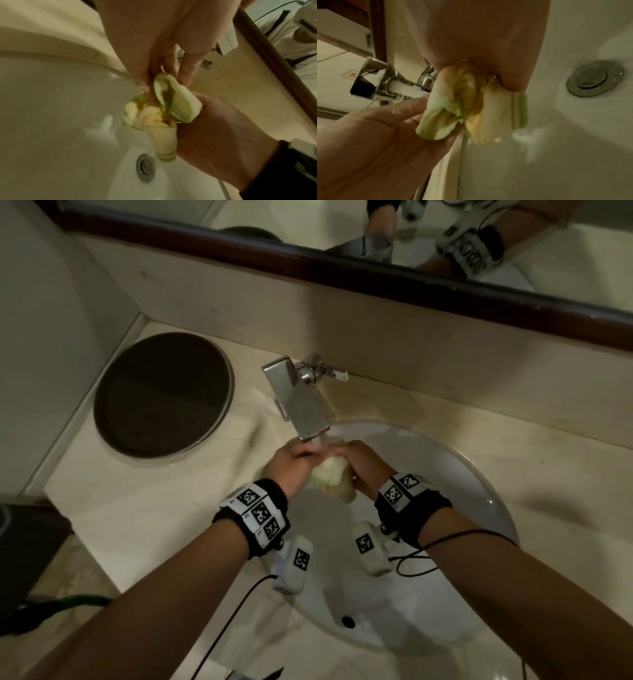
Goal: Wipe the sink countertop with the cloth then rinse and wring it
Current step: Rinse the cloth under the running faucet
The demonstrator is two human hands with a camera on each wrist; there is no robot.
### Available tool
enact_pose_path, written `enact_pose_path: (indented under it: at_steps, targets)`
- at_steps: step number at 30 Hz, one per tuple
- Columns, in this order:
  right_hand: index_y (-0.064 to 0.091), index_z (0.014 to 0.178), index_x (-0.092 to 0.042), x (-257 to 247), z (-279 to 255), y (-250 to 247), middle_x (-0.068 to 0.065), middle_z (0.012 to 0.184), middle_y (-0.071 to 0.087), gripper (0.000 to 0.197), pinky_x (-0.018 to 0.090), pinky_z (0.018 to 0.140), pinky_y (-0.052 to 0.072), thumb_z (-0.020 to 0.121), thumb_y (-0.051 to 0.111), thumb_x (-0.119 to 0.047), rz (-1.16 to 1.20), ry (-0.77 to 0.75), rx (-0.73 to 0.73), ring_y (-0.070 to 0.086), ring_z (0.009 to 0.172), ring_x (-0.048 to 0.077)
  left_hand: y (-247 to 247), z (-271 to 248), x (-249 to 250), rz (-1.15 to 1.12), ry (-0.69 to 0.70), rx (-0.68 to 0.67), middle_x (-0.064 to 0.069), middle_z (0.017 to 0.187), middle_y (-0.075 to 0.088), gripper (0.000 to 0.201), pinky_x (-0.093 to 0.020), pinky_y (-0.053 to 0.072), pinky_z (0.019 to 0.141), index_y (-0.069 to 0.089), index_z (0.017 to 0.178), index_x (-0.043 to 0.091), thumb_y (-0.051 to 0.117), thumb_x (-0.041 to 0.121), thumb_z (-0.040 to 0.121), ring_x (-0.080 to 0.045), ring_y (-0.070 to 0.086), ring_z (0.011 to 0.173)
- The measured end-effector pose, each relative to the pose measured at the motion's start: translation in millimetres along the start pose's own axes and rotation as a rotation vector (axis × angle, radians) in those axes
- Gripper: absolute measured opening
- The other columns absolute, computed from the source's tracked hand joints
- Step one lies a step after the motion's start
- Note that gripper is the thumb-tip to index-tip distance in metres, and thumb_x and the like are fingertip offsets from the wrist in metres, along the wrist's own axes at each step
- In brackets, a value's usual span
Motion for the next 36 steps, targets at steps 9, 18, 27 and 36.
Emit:
enact_pose_path:
  at_steps: [9,18,27,36]
  targets:
    - [0.055,0.121,-0.001,-3.7,1.6,-1.2,0.019,0.117,0.064,0.031,0.034,0.076,0.050,0.093,0.053,-0.015,0.186,-0.043,0.064,0.063,0.096,0.027,15.8,-15.0,-14.1,-0.240,-0.196,-0.169,-0.002,0.107,0.072,0.055,-0.049,0.055,0.088,0.061,0.118,0.025,0.085,0.028,0.068,-0.023,0.066,0.106]
    - [0.059,0.124,-0.018,2.3,-3.7,-1.8,0.016,0.119,0.063,0.074,0.054,0.070,0.057,0.074,0.056,-0.073,0.253,0.234,-0.025,0.061,0.103,0.039,17.7,-3.5,20.9,0.814,0.368,-0.013,-0.009,0.123,0.058,0.052,-0.030,0.046,0.091,0.047,0.130,0.018,0.061,0.011,0.080,-0.027,0.056,0.112]
    - [0.046,0.128,-0.007,-35.0,2.0,11.1,0.019,0.119,0.061,0.049,0.038,0.091,0.049,0.094,0.045,-0.042,-0.129,0.062,0.155,0.061,0.105,0.036,18.1,-17.2,32.1,1.070,0.416,0.142,-0.013,0.116,0.049,0.040,-0.034,0.048,0.088,0.052,0.116,0.014,0.066,0.008,0.079,-0.030,0.053,0.106]
    - [0.064,0.113,-0.006,-40.9,-3.1,9.6,0.016,0.117,0.065,0.039,0.040,0.090,0.046,0.099,0.042,-0.034,-0.549,-0.083,0.323,0.059,0.111,0.034,21.3,-11.1,38.6,1.072,0.348,-0.003,-0.006,0.121,0.062,0.053,-0.031,0.047,0.087,0.049,0.134,0.029,0.061,0.040,0.084,-0.027,0.061,0.107]
Point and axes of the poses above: each hand's wrist, its own z-axis towards the middle knuckle, its own y-axis out of the palm, x = y × z, the point moved 7 cm from there along z, towards the middle knuckle
